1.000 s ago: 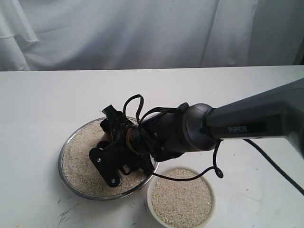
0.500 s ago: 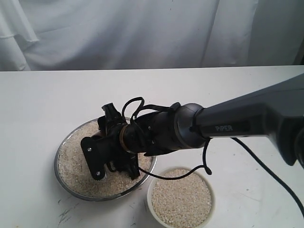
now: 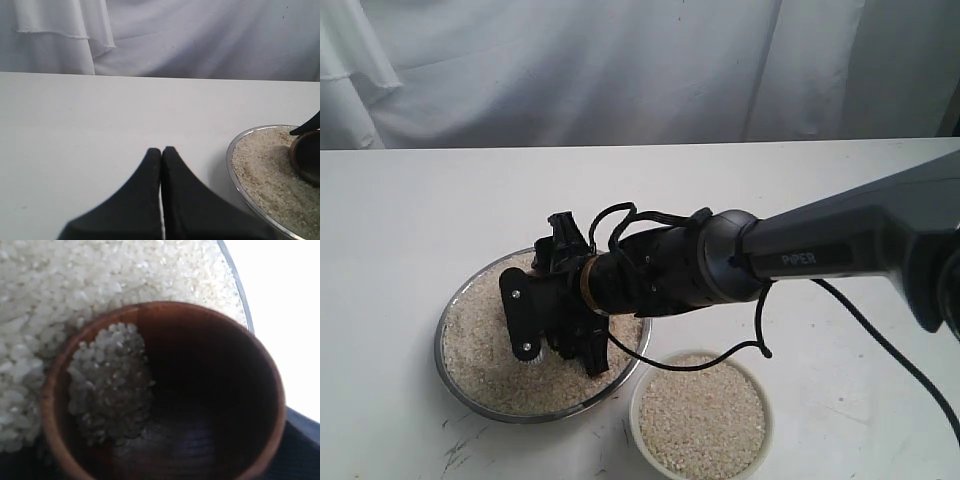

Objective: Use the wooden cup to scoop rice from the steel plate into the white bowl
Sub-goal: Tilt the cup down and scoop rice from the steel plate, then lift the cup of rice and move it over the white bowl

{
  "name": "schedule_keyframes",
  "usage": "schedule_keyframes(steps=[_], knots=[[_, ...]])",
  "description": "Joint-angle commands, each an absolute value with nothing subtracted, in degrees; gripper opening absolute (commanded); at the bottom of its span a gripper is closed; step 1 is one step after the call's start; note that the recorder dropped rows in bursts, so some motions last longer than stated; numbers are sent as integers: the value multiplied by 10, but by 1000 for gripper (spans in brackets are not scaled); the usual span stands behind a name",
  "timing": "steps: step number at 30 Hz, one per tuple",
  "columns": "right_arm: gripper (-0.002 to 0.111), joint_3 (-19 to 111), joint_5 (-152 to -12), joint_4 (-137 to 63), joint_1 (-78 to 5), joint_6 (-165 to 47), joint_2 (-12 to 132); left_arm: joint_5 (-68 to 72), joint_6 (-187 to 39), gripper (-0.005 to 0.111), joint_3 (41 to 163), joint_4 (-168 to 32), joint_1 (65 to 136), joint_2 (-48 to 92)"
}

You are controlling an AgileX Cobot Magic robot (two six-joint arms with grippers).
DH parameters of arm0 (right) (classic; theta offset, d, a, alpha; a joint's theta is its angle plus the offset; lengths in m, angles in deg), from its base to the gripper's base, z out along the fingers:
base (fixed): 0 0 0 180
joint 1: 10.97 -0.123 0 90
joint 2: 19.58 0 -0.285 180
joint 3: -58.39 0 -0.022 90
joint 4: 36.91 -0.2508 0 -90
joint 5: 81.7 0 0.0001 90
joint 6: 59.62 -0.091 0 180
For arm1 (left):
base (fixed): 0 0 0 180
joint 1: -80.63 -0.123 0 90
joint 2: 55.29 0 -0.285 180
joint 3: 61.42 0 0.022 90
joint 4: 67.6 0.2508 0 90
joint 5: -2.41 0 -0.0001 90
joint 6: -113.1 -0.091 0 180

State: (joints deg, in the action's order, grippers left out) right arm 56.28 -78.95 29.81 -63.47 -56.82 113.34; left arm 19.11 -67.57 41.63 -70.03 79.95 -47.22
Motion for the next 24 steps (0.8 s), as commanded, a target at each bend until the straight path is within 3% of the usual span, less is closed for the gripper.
schedule_keyframes(steps=[1,16,24], knots=[[0,565,-771,296,-625,-577,1125,188,-674,0,414,-701,800,-475],[0,559,-805,363,-620,-575,1058,188,-674,0,414,-701,800,-475],[0,485,-820,377,-615,-573,994,188,-674,0,414,-701,800,-475]])
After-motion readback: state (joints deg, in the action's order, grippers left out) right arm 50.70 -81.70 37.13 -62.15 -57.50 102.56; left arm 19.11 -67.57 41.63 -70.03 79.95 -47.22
